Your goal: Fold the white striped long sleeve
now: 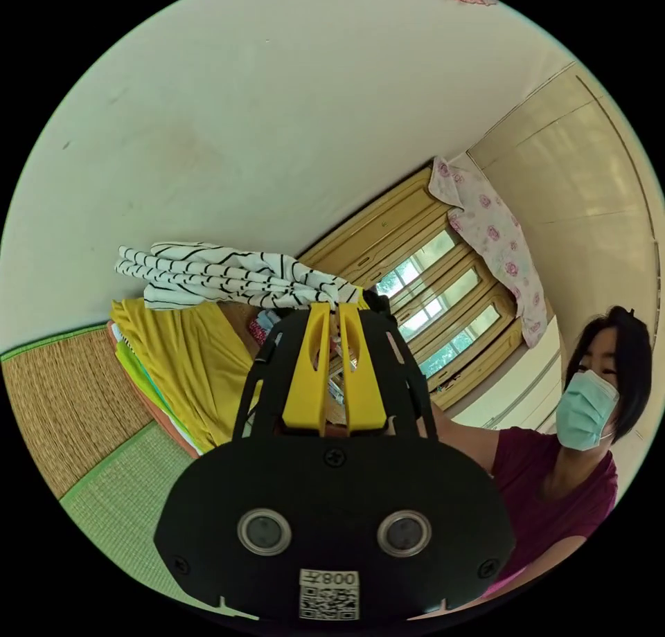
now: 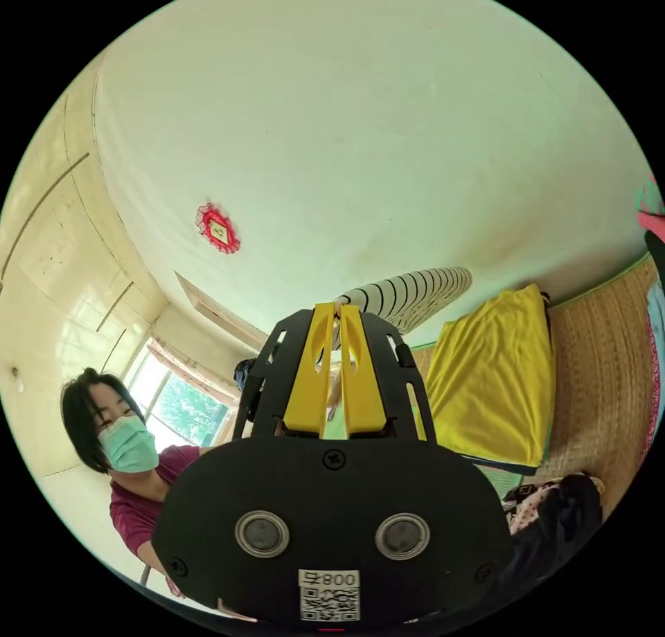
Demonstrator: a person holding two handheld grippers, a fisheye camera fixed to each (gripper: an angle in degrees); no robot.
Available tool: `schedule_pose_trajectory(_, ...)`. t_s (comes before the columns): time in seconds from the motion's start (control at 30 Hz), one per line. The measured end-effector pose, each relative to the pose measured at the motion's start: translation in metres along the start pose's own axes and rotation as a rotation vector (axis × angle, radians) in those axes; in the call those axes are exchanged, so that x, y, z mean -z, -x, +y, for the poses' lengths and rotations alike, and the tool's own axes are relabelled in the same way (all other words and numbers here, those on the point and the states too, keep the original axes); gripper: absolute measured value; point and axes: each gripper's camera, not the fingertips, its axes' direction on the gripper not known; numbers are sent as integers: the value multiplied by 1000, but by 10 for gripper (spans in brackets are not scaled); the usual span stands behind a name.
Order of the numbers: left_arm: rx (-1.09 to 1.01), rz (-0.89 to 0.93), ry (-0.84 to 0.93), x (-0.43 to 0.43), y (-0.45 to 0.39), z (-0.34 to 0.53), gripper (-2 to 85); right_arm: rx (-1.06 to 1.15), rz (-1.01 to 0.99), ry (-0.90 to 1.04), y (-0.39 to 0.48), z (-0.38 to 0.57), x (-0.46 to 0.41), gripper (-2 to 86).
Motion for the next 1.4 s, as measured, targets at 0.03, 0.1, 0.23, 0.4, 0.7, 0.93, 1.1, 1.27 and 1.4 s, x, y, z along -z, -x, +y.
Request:
schedule_pose_trajectory(0.03,42,-40,45,-24,27,7,21,-31,18,12,-21,5,1,10)
schedule_pose_trajectory(0.1,157,-83,113,-57,72,25,21,-228,57,54,-128,45,0,10)
schedule_pose_trajectory(0.23,323,-47,230,-107,137,64,21,-462,71,88,-251,121,1,8)
schedule_pose_trajectory(0.4,341,-73,228,-126,163,68,22,-487,-18,19,-300,168,12,3)
schedule_pose_trajectory(0.7,268,-135,159,-137,161,64,12,-278,85,-31,-240,159,8,1)
schedule_pose_trajectory(0.93,131,-289,218,-185,163,44,2,-134,359,176,-205,144,-111,1)
schedule_pose_trajectory(1.1,173,-340,278,-202,182,59,2,-94,315,200,-183,177,-179,1)
schedule_pose_trajectory(1.27,109,-429,349,-209,174,71,1,-62,415,363,-171,212,-259,1)
schedule_pose_trajectory(1.4,-25,-427,399,-199,147,91,1,-16,394,258,-133,253,-258,1)
